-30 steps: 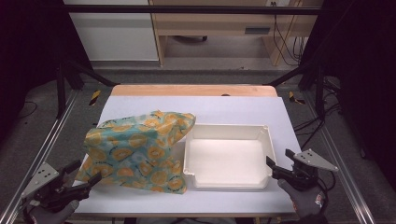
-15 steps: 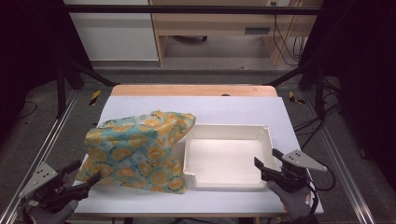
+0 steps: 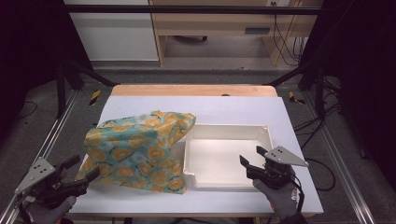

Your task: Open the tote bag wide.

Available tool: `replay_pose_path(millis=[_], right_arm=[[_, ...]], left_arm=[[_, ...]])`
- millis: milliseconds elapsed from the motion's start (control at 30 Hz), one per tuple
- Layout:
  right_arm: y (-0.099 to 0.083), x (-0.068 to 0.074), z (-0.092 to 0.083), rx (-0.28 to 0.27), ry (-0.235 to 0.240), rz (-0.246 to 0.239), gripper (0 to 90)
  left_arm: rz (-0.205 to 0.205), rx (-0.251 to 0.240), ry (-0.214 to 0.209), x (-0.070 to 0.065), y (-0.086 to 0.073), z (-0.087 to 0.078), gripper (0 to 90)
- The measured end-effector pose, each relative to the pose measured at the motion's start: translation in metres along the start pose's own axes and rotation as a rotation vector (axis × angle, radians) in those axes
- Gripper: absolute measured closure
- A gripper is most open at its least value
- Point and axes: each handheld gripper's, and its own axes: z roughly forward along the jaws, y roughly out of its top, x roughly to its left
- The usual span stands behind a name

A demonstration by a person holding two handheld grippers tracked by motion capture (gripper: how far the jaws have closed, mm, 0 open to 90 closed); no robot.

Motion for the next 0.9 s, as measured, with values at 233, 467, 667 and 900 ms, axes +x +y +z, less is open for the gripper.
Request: replay_pose_path(millis=[233, 467, 667, 900], right_arm=[[0.015, 0.014, 0.004, -0.028, 0.039, -0.014, 32.4], [0.033, 0.030, 0.008, -0.060, 0.092, -0.020, 35.8], [0.045, 0.048, 0.015, -0.067, 0.143, -0.032, 38.1], [0.053, 0.065, 0.022, -0.069, 0.185, -0.045, 39.1]], left_arm=[[0.014, -0.011, 0.001, -0.002, 0.010, -0.001, 15.1], [0.032, -0.038, -0.005, -0.003, 0.025, -0.005, 16.1], [0.032, -0.035, -0.014, -0.004, 0.033, -0.002, 17.8], [0.037, -0.037, -0.019, -0.007, 0.042, 0.004, 19.1]])
